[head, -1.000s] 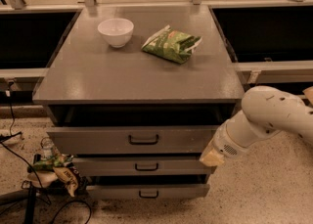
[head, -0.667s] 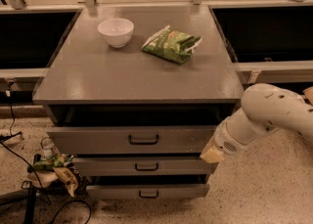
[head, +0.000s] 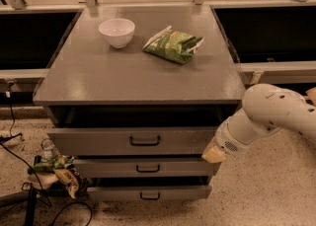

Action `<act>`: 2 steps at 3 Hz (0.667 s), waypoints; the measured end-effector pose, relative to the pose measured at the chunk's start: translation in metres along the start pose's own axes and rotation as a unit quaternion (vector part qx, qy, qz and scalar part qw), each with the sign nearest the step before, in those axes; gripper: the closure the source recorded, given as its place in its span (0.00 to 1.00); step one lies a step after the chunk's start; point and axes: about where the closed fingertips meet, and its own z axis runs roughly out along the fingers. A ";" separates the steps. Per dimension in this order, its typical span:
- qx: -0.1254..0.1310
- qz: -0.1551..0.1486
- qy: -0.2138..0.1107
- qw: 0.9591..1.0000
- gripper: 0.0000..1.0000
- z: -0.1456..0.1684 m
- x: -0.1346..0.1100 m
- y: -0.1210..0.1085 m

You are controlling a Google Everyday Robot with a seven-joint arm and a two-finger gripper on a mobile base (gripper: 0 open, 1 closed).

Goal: Close top drawer

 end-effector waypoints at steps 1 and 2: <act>0.000 0.000 0.000 1.000 0.52 0.000 0.000 0.000; 0.000 0.000 0.000 1.000 0.28 0.000 0.000 0.000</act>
Offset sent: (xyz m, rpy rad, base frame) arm 0.0000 0.0000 0.0000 0.0000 0.0000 0.0000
